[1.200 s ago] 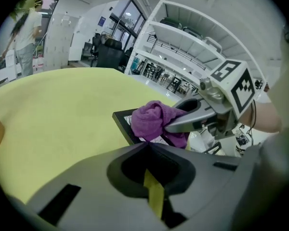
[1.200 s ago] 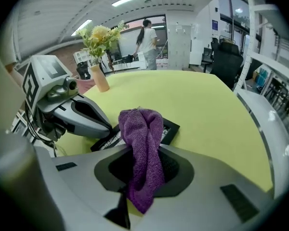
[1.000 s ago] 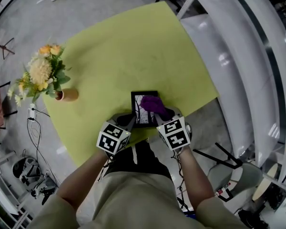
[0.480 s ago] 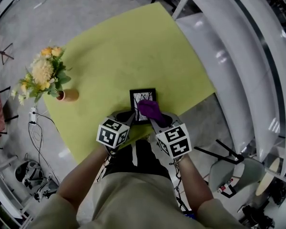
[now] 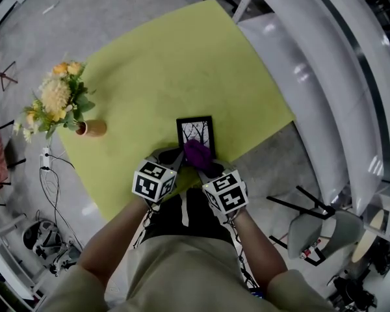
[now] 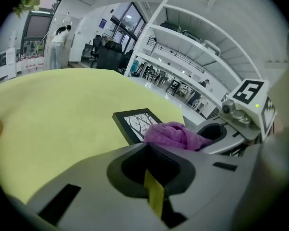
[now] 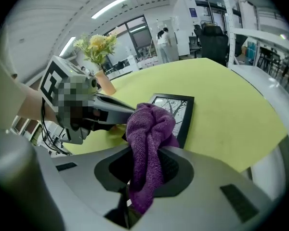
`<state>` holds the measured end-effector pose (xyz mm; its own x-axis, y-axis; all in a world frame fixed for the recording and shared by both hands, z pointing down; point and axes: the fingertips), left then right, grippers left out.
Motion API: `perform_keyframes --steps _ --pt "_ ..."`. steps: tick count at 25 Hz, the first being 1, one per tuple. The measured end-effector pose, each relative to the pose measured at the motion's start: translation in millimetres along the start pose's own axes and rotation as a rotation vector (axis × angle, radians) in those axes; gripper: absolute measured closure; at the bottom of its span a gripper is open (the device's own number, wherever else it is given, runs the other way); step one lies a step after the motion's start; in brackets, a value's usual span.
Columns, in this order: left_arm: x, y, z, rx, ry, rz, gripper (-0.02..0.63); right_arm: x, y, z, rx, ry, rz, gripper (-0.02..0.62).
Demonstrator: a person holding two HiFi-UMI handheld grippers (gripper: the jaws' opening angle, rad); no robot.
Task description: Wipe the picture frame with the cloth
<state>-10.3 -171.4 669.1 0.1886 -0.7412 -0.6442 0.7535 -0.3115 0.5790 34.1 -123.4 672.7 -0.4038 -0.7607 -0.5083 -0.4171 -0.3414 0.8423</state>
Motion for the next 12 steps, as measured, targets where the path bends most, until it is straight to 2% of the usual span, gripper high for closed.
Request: perform_keyframes --steps 5,12 --pt "-1 0 1 -0.001 0.005 0.0 0.6 -8 -10 -32 -0.107 -0.035 0.02 0.514" --pt "-2 2 0 0.052 0.099 0.071 0.6 -15 -36 -76 -0.187 0.092 -0.011 0.515"
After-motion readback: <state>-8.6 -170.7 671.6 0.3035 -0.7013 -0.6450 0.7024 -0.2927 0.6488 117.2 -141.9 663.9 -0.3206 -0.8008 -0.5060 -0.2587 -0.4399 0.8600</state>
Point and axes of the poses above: the fingertips, and each gripper's own axes: y forward along the fingers, z to its left, x out of its top, and after that the axes turned 8 degrees about -x, right-handed
